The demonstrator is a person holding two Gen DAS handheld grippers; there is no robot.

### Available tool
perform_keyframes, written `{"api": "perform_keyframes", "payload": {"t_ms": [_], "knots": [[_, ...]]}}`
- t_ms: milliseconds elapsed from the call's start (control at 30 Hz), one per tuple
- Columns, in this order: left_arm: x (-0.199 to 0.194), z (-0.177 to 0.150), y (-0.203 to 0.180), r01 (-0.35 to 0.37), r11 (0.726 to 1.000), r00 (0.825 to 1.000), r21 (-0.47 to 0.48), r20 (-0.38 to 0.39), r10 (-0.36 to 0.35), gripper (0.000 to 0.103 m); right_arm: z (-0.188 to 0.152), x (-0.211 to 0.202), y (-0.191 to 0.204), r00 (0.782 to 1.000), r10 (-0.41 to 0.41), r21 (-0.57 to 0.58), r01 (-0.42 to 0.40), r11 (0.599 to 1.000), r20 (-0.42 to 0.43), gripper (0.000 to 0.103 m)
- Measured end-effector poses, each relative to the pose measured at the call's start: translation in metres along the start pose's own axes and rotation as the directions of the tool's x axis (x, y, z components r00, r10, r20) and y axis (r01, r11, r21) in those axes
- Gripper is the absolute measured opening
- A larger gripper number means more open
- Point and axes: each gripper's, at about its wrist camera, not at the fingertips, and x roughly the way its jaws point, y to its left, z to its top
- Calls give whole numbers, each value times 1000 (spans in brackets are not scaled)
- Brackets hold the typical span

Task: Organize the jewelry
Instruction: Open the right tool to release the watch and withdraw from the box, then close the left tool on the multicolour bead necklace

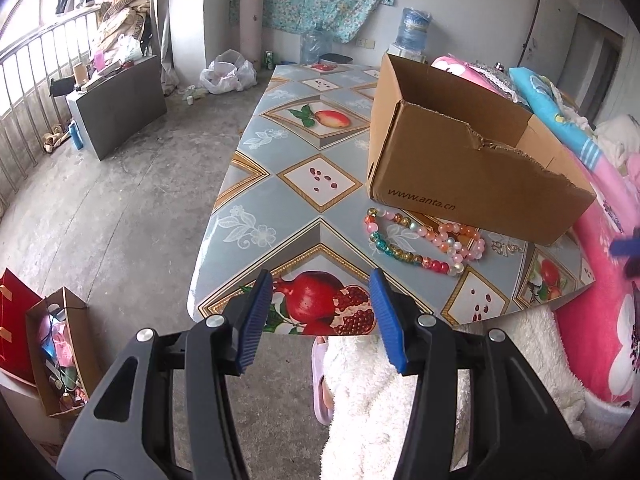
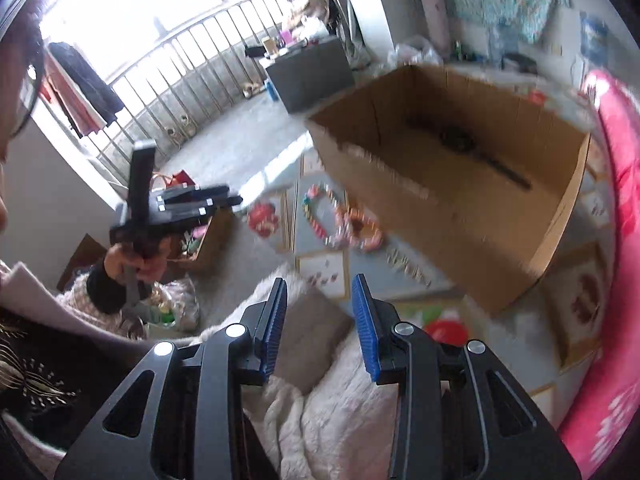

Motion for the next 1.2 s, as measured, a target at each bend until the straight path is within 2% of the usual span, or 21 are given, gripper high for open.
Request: {"api": "perform_keyframes", "payload": {"t_ms": [33, 167, 300, 433, 567, 733, 900, 1067, 1200], "knots": [[0, 1, 1, 0, 1000, 1000, 1, 1, 0, 48, -11, 17, -7, 999, 10, 38, -8, 999, -43, 33], [0, 2, 3, -1, 1000, 1000, -2, 3, 1, 48, -44, 60, -9, 989, -2, 44, 9, 999, -150, 28], [-1, 0, 5, 10, 1000, 1000, -12, 4, -10, 48, -51, 74, -10, 982, -11, 27, 16, 999, -190, 26], [0, -6, 4, 27, 999, 1000, -21, 12, -27, 48, -42, 68, -11, 990, -3, 43, 9, 999, -139, 26], [6, -14, 2, 58, 998, 998, -30, 7, -58, 48, -23, 67, -16, 999, -8, 90, 13, 996, -46, 26], [17, -19, -14, 100, 995, 995, -2, -14, -100, 48, -13, 67, -19, 996, -49, 144, 39, 989, 72, 26], [31, -18, -38, 102, 992, 995, 80, -18, -100, 48, -11, 79, -11, 988, -107, 143, 91, 986, 109, 26], [50, -4, -46, 95, 992, 995, 83, -20, -94, 48, 5, 95, -6, 979, -142, 161, 118, 980, 145, 27], [69, 16, -42, 55, 995, 998, 77, -25, -53, 47, 25, 111, -10, 982, -96, 219, 58, 974, 164, 26]]}}
